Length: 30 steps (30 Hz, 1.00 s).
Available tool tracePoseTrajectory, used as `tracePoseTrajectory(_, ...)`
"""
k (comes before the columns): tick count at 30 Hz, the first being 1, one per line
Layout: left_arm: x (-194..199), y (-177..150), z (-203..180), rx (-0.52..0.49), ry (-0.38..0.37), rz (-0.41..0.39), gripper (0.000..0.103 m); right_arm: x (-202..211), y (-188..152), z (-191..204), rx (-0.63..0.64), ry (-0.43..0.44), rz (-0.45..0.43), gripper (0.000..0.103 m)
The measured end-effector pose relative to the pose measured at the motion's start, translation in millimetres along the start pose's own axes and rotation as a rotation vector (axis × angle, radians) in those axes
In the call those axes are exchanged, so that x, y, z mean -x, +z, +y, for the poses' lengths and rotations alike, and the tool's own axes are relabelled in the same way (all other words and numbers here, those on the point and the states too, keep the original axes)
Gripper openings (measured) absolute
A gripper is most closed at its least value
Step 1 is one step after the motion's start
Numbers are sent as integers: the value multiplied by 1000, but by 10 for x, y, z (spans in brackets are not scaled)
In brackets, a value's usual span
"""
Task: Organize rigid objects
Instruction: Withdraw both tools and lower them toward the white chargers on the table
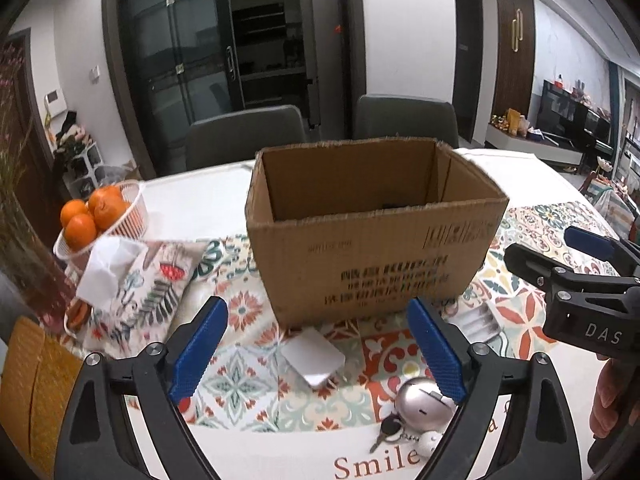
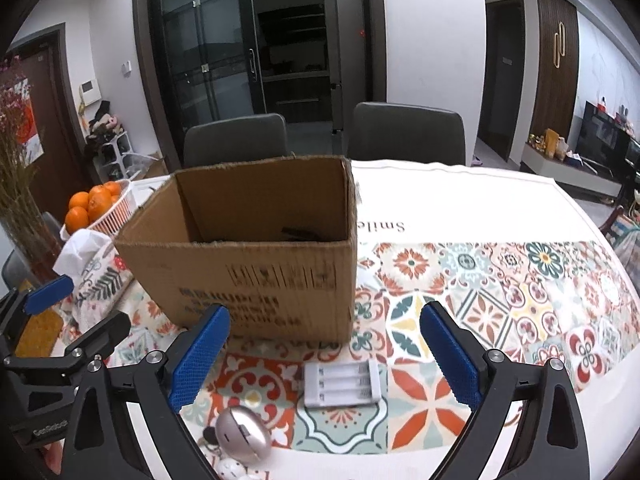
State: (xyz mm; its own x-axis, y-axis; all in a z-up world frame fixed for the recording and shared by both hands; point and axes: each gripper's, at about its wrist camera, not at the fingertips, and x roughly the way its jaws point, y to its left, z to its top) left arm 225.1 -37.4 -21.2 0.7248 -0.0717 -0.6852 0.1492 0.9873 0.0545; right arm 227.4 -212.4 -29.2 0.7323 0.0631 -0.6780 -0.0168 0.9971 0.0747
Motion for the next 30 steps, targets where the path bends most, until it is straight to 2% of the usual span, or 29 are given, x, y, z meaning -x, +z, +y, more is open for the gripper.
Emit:
tracePoseTrajectory(6,-50,-157,38,53,35,22,97,-48,-133,-26,-17,-36,10,98)
tracePoseTrajectory(12,-112,-285,41,102,79,39,98,-164,-263,-70,-32,-27,44,98)
tracePoseTrajectory(30,-604,-549,129,235,79,138,98,-693,-518,-126,-44,-17,201,98)
